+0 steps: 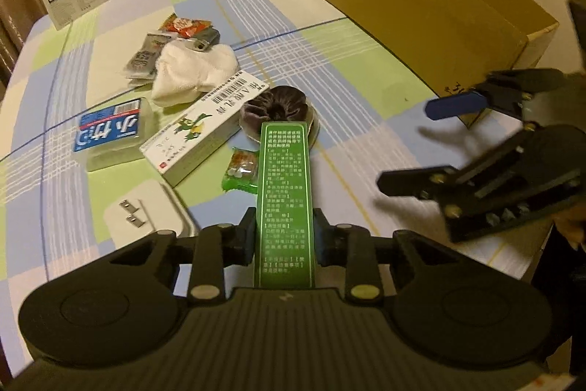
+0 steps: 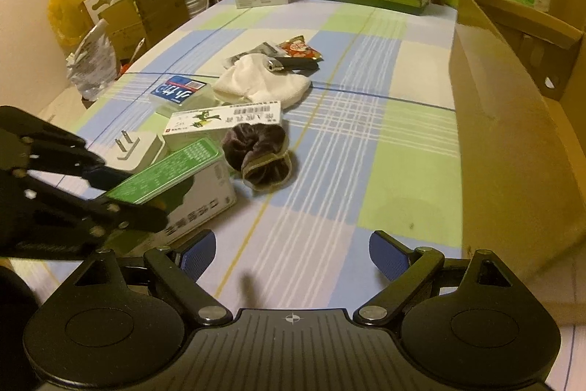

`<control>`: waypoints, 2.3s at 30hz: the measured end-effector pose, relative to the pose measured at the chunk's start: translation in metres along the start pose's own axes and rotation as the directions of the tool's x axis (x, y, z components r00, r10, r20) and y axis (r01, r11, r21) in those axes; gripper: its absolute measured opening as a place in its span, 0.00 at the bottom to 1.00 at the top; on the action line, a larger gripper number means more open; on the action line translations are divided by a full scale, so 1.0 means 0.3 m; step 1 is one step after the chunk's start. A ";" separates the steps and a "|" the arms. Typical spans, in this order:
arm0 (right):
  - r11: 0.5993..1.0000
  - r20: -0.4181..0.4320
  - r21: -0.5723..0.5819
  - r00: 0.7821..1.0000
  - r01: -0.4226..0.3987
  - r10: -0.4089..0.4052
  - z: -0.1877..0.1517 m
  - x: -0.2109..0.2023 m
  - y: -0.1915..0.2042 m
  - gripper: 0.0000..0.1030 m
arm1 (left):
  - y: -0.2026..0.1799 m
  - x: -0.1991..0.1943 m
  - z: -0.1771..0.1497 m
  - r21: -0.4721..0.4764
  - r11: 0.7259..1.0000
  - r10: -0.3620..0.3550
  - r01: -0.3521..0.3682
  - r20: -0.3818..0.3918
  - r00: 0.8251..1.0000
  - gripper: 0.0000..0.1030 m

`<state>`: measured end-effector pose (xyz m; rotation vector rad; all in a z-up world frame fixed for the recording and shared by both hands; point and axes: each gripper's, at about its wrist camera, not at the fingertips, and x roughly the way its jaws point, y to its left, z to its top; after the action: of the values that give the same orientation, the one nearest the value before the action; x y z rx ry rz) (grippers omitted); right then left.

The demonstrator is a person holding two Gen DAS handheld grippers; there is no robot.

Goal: Organize objects
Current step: 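Grasp the green milk carton with the left tool while the right tool grasps the brown scrunchie, then carry both held items into the cardboard box and open both tools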

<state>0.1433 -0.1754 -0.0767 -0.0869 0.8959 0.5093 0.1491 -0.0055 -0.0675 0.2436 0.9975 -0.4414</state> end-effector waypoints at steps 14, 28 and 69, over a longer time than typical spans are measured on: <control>0.995 0.048 -0.099 0.998 -0.033 0.038 0.137 0.150 0.055 0.67 | 0.128 -0.100 -0.030 -0.130 0.991 0.046 -0.039 0.047 0.998 0.24; 0.995 0.051 -0.101 0.999 0.003 0.002 0.172 0.175 0.041 0.11 | 0.100 -0.088 -0.020 -0.130 0.991 0.035 -0.028 0.050 0.998 0.24; 0.905 0.180 0.293 0.912 0.308 -0.368 0.134 -0.531 -0.687 0.34 | -0.609 -0.030 0.672 0.112 0.989 -0.118 0.095 0.222 0.968 0.24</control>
<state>0.1850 -0.4069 0.0424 0.0547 0.6904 0.0678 0.2120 -0.2446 0.0466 0.2243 0.7661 -0.6053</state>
